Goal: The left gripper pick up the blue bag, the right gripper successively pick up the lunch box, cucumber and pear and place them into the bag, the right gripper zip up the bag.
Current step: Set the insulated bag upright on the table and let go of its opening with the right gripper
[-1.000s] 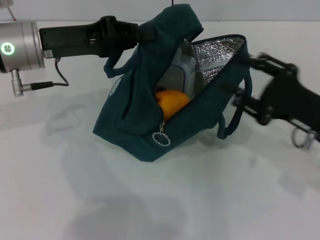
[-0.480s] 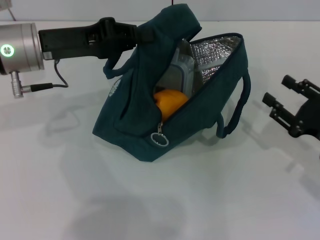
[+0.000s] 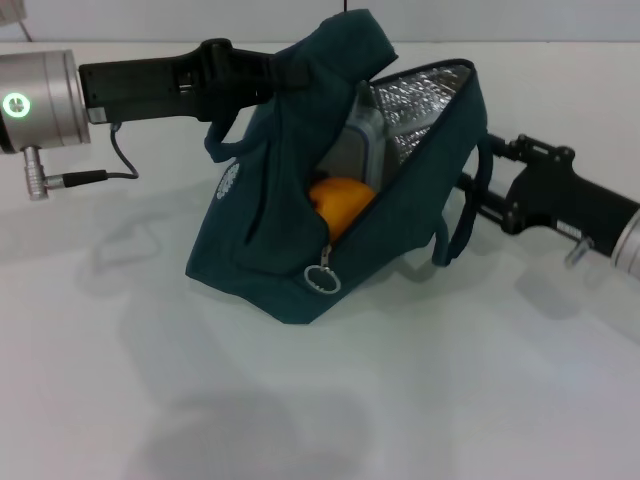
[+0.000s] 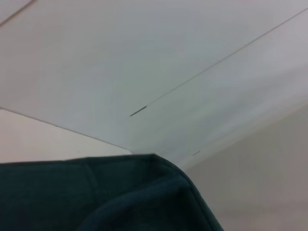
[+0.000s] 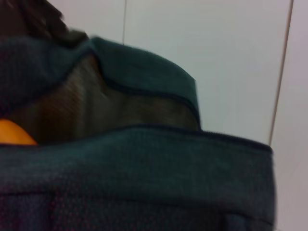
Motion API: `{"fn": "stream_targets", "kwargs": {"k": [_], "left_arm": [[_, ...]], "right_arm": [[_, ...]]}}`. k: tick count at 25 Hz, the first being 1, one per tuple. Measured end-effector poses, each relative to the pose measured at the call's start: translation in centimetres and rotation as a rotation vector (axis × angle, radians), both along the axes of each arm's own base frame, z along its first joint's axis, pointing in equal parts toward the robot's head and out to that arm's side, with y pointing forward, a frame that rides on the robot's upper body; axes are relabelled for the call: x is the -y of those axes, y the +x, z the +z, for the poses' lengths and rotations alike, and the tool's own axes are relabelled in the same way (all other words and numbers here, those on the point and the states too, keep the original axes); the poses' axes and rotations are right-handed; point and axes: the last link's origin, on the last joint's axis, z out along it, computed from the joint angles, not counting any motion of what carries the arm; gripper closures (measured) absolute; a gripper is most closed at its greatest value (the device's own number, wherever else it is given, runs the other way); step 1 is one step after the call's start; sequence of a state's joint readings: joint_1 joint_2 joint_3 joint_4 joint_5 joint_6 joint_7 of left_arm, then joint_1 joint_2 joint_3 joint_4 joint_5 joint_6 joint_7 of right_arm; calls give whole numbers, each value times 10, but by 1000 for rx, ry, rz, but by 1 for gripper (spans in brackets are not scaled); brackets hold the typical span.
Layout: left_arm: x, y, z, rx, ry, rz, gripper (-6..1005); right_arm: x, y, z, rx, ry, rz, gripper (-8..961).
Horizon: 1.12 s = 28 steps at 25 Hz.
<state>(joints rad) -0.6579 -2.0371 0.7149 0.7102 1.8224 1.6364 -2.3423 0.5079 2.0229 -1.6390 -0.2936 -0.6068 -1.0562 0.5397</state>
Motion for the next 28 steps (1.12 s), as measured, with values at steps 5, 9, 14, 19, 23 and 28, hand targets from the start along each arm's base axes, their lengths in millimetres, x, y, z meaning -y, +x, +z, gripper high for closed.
{"fn": "stream_targets", "kwargs": {"k": [5,9,14,19,23,28], "left_arm": [[3,-5,0,1,0,14,936],[6,-11,0,2,1,30,936],[16,-21,1,16,-11,48,936],[30,-27,-2,58,-37,59,936],[40,-26,-13,109,-89,59,936],[49,-32,-22,143,-109,58,936]], "right_arm": [[-15,10,27,-46,151,-83,390],[5,19,74,-192,352,-20,390],[43,2,115,-326,494,232,389],[52,-18,123,-400,402,343,394],[49,-22,108,-378,288,336,394],[43,-21,87,-323,206,293,393]]}}
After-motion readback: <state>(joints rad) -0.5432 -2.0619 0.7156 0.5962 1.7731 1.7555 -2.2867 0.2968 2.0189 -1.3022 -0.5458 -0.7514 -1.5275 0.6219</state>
